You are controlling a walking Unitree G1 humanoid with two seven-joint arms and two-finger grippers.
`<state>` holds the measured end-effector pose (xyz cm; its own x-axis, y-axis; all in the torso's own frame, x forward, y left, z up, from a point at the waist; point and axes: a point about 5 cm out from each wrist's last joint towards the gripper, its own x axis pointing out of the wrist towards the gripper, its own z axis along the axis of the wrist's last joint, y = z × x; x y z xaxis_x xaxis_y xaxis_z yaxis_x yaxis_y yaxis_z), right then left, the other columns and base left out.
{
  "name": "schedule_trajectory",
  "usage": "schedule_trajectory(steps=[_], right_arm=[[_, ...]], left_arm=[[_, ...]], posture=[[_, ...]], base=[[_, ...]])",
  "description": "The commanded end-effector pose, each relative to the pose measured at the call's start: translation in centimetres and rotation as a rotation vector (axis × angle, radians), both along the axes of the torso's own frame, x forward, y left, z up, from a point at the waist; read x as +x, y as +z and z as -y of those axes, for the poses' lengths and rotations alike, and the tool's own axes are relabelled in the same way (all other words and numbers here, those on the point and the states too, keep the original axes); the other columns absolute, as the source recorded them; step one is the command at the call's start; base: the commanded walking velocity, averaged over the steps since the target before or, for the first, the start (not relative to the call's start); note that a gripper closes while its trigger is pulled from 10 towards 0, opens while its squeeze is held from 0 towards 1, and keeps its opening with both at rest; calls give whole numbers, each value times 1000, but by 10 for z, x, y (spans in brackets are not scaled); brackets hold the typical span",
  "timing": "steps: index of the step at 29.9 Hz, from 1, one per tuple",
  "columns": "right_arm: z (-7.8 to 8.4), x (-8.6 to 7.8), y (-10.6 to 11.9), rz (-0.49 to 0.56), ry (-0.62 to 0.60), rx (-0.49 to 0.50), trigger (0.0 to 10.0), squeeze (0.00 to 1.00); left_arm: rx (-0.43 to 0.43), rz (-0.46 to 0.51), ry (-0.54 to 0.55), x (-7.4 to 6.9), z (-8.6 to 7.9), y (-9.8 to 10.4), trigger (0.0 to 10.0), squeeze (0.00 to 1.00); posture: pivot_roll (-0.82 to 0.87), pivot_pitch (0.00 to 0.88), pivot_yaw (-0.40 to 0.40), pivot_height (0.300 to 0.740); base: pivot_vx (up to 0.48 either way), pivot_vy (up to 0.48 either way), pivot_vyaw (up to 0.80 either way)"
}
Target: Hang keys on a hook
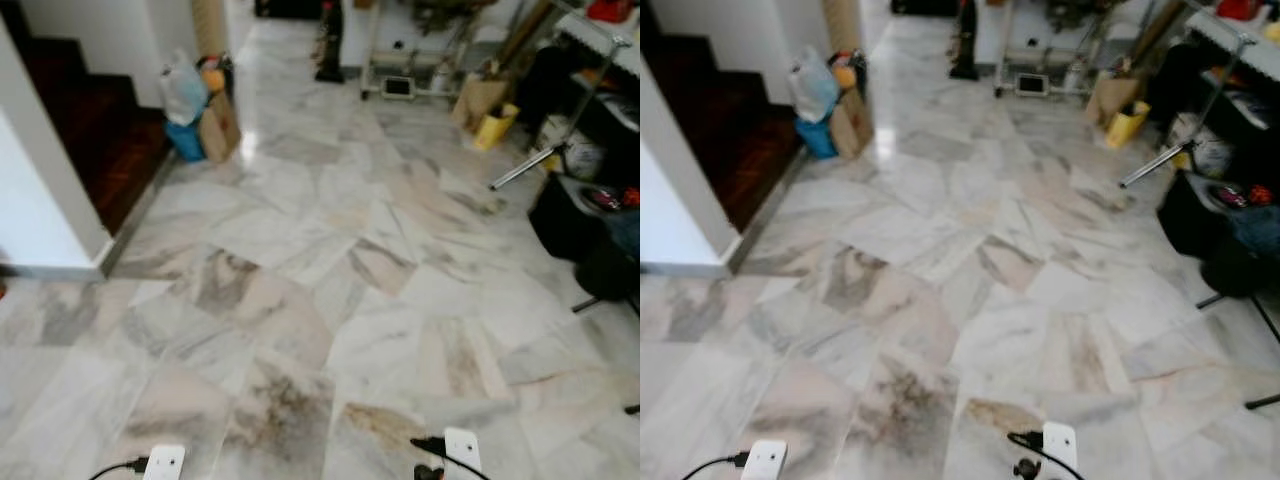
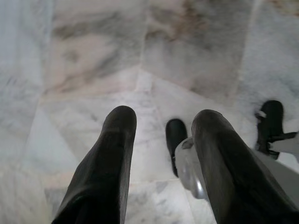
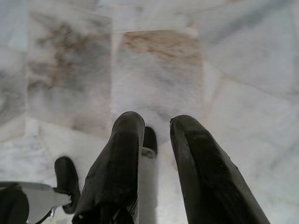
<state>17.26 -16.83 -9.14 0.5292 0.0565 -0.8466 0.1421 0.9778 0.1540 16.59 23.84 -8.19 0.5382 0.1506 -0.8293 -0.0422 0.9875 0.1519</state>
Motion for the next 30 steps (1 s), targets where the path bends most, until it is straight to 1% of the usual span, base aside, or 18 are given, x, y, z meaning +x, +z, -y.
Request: schedule_trajectory(steps=[1, 11, 15, 18, 24, 30], right_arm=[[2, -3, -1, -13, -19, -1, 10000, 0], [3, -2, -1, -8, -17, -1, 10000, 0], [2, -3, -1, -12, -15, 2, 10000, 0], [2, -3, -1, -13, -15, 2, 10000, 0], [1, -4, -2, -14, -8, -1, 10000, 0], [2, -4, -2, -15, 0, -7, 10000, 0]], left_arm=[[-8, 3, 7, 0, 2, 0, 10000, 0], [6, 3, -40, 4, 4, 1, 10000, 0], [50, -21, -66, 2, 2, 0, 10000, 0], [45, -20, -59, 1, 2, 0, 10000, 0], [33, -8, -41, 2, 2, 0, 10000, 0], [34, -7, -66, 6, 5, 1, 10000, 0]], posture=[[116, 0, -71, 740], [107, 0, -64, 740], [103, 0, -57, 740], [100, 0, -54, 740], [95, 0, -50, 740], [91, 0, -51, 740]], base=[[0, 0, -781], [0, 0, -781], [0, -444, -781], [0, -470, -781], [0, 0, -781], [0, 0, -781]])
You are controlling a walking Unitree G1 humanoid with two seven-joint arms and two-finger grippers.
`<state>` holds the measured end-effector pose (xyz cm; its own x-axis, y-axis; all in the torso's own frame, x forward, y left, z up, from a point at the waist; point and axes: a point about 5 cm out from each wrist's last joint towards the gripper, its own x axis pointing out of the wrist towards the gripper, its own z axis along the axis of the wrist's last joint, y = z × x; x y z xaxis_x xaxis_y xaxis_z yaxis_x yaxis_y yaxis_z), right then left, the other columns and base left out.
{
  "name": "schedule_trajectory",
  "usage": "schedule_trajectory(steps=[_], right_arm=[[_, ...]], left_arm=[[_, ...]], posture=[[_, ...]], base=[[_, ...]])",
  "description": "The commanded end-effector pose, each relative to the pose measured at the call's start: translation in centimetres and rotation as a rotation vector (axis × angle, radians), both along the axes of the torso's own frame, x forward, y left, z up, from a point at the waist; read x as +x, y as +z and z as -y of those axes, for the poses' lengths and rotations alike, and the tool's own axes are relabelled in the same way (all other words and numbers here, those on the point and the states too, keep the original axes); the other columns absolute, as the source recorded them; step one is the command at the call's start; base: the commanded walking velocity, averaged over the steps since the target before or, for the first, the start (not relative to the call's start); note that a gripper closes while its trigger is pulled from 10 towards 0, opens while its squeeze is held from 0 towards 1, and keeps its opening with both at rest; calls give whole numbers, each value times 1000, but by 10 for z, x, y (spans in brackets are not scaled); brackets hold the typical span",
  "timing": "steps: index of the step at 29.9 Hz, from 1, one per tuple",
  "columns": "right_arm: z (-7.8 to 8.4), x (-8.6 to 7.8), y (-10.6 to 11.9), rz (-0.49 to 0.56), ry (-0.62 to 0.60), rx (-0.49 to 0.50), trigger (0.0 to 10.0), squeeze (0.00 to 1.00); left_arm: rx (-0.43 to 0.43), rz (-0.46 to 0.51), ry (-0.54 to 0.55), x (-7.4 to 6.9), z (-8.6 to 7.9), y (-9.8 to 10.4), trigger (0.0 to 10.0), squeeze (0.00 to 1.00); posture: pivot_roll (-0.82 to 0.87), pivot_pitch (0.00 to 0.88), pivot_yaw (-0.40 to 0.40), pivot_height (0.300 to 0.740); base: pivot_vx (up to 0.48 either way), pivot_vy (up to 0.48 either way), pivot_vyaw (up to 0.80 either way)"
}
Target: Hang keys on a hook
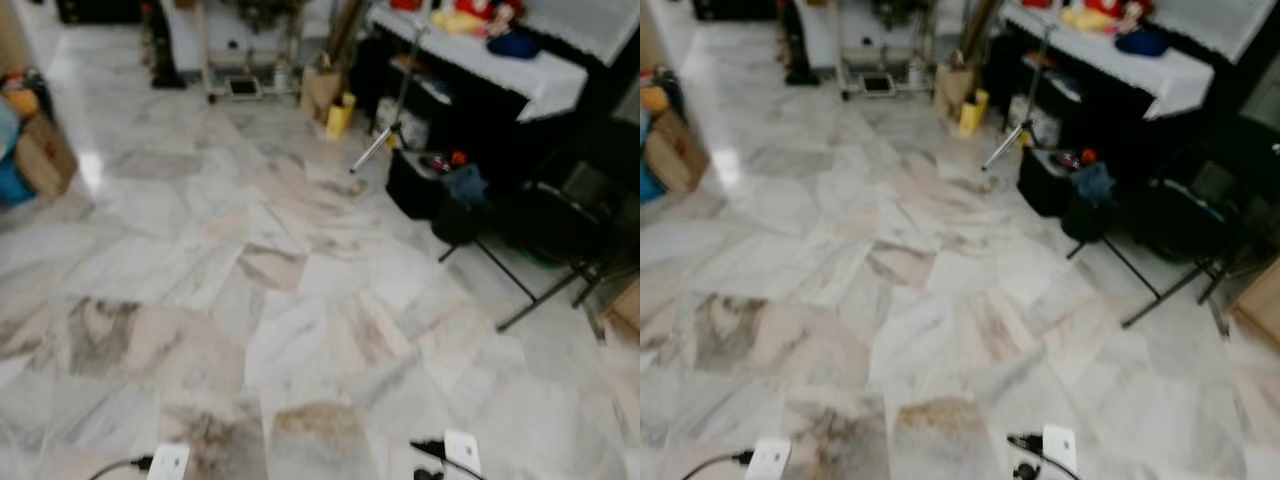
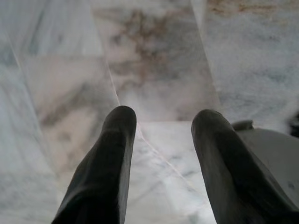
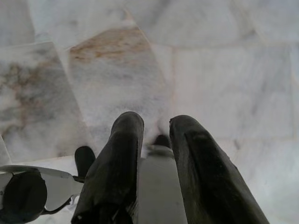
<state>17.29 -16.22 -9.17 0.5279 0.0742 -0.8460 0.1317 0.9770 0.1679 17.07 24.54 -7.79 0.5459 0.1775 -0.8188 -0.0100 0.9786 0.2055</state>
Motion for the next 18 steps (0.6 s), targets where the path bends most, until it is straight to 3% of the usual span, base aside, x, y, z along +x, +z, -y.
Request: schedule_trajectory(steps=[1, 18], right_arm=[[8, -4, -1, -14, -10, -21, 10000, 0], [6, -2, -1, -7, -17, -28, 10000, 0]], left_arm=[[-21, -11, -34, 2, 12, -3, 10000, 0], [2, -16, -62, 1, 7, -1, 10000, 0]], posture=[[91, 0, -51, 740], [122, 0, -40, 740]], base=[[0, 0, -781], [0, 0, -781]])
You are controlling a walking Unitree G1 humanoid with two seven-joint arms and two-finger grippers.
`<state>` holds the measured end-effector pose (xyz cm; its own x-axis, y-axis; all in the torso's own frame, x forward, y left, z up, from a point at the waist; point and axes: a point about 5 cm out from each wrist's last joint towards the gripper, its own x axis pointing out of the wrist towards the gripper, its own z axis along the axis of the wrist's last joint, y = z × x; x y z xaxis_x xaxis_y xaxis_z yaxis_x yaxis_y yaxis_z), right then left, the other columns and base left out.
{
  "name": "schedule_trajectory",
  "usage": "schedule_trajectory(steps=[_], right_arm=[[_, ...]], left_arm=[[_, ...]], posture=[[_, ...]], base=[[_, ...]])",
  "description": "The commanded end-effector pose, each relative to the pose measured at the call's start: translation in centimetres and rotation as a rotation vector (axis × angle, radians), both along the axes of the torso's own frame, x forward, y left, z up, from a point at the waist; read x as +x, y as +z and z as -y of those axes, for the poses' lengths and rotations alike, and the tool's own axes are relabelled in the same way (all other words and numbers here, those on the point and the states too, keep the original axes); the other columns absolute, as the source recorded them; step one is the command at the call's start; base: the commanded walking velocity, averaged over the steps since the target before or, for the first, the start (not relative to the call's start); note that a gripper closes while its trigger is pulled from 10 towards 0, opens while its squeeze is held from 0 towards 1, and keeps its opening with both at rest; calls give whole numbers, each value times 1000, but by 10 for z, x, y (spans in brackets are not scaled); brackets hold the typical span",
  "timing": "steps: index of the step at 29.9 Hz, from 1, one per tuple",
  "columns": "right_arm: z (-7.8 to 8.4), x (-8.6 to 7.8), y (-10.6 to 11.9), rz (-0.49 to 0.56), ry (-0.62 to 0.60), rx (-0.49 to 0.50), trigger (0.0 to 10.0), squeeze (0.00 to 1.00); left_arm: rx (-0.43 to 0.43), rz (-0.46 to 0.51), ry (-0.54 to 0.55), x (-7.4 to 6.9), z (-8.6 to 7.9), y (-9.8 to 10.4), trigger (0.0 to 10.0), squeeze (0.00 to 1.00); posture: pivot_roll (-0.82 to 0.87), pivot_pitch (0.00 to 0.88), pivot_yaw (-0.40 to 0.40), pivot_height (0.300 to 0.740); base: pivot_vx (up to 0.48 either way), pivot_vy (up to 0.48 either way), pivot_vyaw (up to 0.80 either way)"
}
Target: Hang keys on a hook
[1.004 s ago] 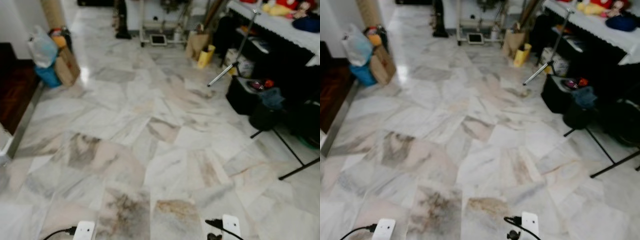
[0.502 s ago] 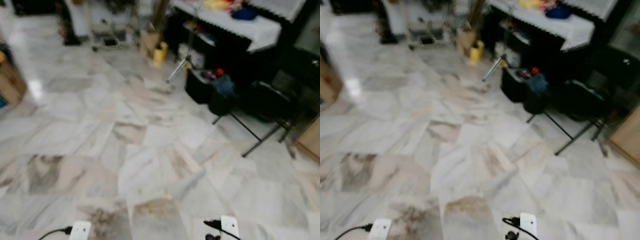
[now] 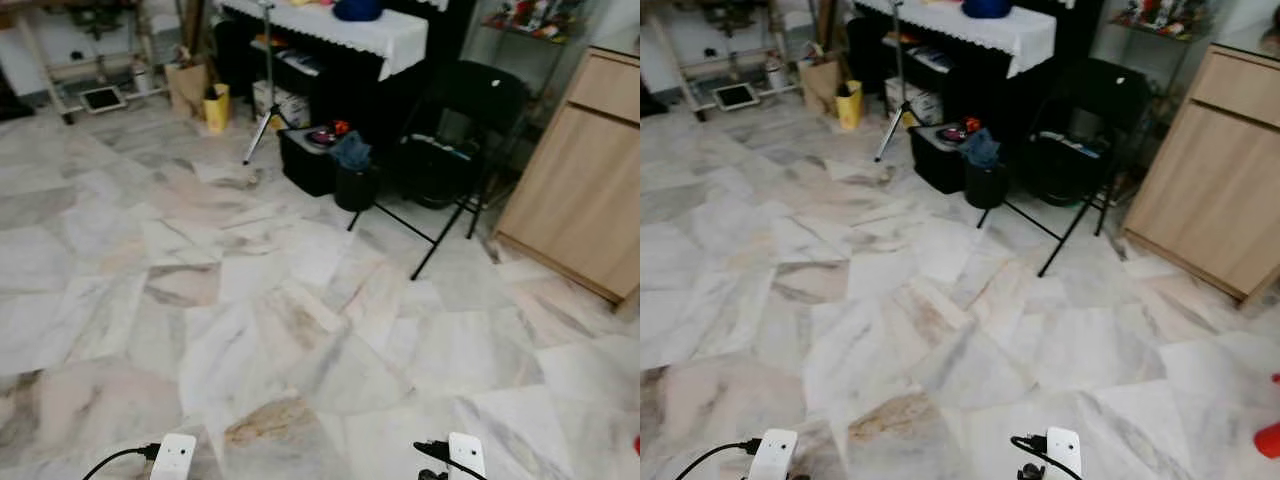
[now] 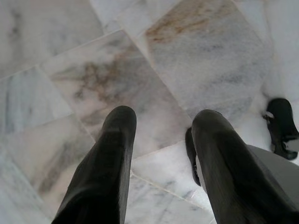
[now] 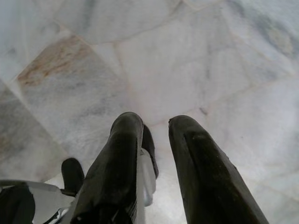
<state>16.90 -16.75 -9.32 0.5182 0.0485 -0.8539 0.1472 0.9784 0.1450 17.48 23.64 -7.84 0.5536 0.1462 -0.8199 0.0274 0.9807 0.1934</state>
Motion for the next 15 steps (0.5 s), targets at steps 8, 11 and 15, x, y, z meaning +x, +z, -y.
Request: schedule_trajectory(steps=[8, 11, 15], right_arm=[[0, 2, 1, 8, -11, -2, 10000, 0], [0, 2, 1, 8, -12, -2, 10000, 0], [0, 3, 1, 9, -17, -1, 10000, 0]], left_arm=[[25, -28, -34, -5, -2, -2, 10000, 0], [25, -28, -31, -4, -2, -2, 10000, 0], [24, -20, -32, 0, 0, 0, 10000, 0]], posture=[[113, 0, -34, 740], [113, 0, -34, 740], [108, 0, -31, 740]], base=[[0, 0, -781], [0, 0, -781], [0, 0, -781]])
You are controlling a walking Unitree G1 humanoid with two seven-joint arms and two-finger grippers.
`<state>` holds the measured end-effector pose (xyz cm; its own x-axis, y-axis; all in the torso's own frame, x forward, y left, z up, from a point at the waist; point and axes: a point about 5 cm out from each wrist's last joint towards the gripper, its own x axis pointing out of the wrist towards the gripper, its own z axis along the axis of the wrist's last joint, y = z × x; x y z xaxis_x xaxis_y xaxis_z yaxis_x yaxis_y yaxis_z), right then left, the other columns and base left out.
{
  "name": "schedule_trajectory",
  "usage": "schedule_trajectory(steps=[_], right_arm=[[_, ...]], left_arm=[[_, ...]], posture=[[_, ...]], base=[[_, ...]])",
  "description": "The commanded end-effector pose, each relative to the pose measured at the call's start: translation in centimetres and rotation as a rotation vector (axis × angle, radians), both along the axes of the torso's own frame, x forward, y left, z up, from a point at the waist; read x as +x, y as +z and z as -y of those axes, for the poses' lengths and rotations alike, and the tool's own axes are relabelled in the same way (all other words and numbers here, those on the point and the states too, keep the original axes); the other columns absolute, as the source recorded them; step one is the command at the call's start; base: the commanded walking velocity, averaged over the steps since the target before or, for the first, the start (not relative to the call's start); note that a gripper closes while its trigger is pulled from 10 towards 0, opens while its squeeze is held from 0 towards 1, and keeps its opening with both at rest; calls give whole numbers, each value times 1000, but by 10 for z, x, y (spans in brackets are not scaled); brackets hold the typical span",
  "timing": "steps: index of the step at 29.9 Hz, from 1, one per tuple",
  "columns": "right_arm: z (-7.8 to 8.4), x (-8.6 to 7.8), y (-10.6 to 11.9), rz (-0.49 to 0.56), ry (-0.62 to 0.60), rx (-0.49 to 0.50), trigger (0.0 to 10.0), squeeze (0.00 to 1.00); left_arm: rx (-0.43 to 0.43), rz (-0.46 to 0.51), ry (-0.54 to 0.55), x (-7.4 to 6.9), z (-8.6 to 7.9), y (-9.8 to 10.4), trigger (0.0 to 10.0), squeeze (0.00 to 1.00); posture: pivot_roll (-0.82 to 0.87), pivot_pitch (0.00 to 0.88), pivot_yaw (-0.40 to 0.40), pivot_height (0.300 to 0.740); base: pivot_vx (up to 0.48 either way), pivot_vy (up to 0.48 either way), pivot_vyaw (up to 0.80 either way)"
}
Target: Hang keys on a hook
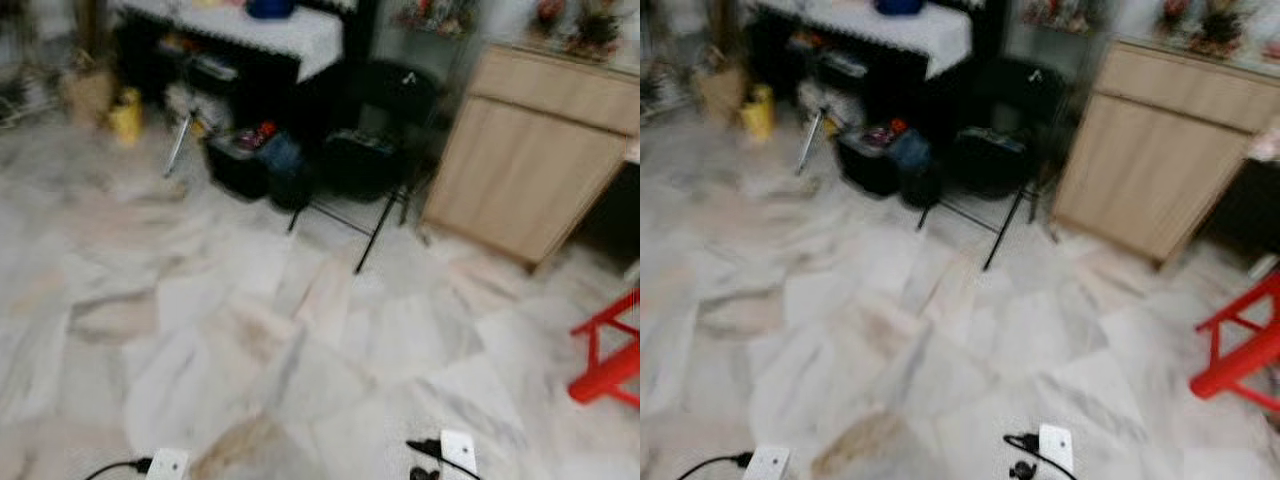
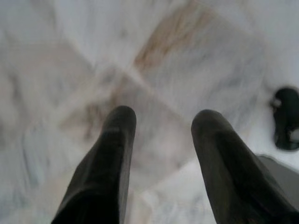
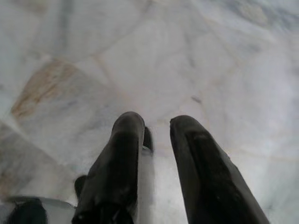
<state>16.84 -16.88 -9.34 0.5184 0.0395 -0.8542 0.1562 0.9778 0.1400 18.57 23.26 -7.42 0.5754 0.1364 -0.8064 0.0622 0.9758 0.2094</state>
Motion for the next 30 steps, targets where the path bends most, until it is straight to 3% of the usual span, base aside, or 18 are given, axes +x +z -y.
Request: schedule_trajectory(steps=[1, 20, 25, 30], right_arm=[[-1, 3, 1, 10, -10, 5, 10000, 0], [0, 4, 2, 13, -13, 4, 10000, 0], [1, 4, 2, 22, -33, 6, 10000, 0], [0, 4, 2, 26, -29, 3, 10000, 0]], left_arm=[[10, -38, 6, -10, -4, -4, 10000, 0], [12, -51, 0, -13, -3, -6, 10000, 0], [11, -50, 0, -13, -3, -6, 10000, 0], [10, -48, -2, -13, -3, -6, 10000, 0]], posture=[[108, 0, -31, 740], [93, 0, -32, 740], [89, 0, -32, 740], [87, 0, -30, 740]], base=[[0, 0, -781], [0, -172, -781], [0, 0, 0], [0, -370, 0]])
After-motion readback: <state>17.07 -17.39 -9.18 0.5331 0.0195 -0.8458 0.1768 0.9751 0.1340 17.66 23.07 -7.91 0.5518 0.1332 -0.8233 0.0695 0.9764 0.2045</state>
